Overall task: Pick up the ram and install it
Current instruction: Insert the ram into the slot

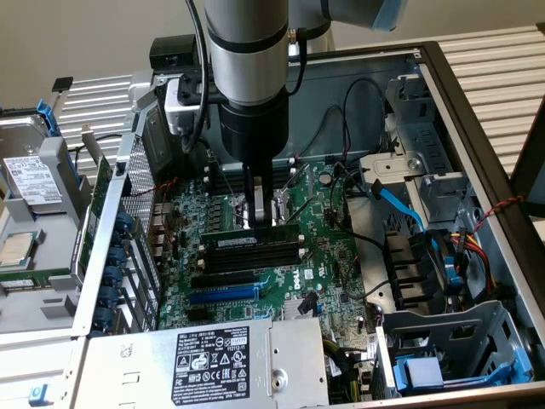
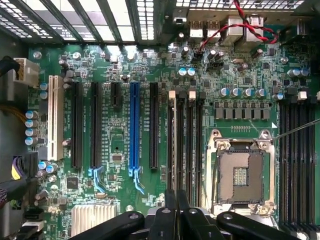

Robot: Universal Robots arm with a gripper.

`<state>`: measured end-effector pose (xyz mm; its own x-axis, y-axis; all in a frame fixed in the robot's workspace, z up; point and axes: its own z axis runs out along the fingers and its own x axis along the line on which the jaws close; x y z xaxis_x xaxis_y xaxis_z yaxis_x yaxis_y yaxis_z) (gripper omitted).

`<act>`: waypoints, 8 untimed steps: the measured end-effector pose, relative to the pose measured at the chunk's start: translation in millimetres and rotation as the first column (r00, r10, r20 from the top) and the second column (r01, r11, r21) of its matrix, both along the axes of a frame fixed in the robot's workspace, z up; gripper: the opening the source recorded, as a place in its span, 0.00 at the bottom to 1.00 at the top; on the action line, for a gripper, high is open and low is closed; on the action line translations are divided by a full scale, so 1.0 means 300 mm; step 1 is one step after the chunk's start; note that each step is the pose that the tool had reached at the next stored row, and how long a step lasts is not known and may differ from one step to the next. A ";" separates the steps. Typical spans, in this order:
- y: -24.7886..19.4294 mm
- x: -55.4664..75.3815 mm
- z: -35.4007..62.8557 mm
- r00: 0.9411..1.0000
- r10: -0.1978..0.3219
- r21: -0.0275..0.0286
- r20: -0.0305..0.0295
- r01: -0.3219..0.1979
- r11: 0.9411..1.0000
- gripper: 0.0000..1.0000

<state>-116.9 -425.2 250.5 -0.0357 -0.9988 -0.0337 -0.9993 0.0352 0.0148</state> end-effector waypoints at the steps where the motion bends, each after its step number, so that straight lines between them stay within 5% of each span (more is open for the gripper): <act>1: 0.000 0.001 -0.001 1.000 0.002 0.000 0.000 -0.002 1.000 0.12; 8: 0.000 0.001 -0.017 1.000 0.003 -0.001 -0.001 -0.003 1.000 0.12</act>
<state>-116.6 -425.1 245.3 -0.0325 -0.9989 -0.0332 -0.9994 0.0320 0.0153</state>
